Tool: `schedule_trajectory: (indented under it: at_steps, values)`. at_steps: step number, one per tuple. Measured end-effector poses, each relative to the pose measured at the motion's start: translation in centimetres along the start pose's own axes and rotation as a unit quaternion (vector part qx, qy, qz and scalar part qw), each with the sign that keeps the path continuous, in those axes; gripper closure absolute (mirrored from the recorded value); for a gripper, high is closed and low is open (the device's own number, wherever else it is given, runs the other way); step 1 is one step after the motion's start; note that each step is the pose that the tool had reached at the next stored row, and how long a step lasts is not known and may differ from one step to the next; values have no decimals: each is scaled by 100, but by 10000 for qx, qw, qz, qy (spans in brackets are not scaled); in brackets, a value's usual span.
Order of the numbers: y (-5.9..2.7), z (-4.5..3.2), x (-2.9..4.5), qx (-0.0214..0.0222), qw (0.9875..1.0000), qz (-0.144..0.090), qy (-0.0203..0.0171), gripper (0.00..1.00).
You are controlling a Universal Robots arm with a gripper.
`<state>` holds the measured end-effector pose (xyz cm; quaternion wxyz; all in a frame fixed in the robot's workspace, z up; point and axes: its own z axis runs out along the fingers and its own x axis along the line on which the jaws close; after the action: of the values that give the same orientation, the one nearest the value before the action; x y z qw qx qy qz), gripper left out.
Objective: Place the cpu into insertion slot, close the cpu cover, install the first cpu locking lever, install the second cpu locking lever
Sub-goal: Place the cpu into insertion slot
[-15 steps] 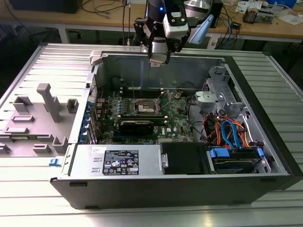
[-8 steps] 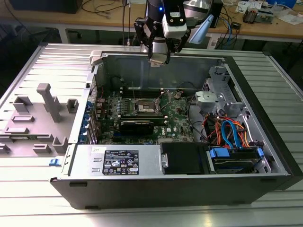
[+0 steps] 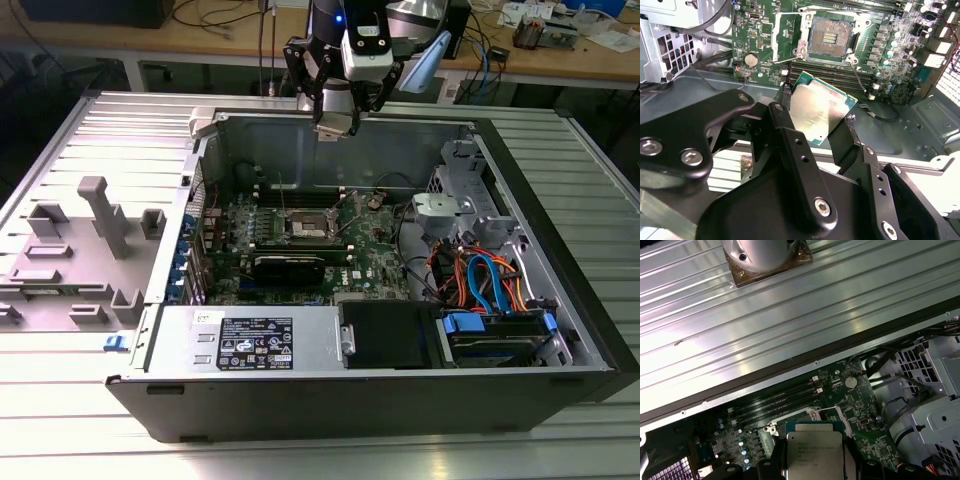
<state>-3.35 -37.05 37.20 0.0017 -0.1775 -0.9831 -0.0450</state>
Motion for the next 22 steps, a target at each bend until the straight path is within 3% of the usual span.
schedule_trajectory:
  at_steps: [6,9,13,22]
  values:
    - [-15,0,-6,2,10000,2,0,45]
    - [-24,13,-9,0,9996,268,-26,45]
    - [-27,25,-10,1,9991,425,-40,45]
    - [-58,30,-5,-1,9989,459,-44,45]
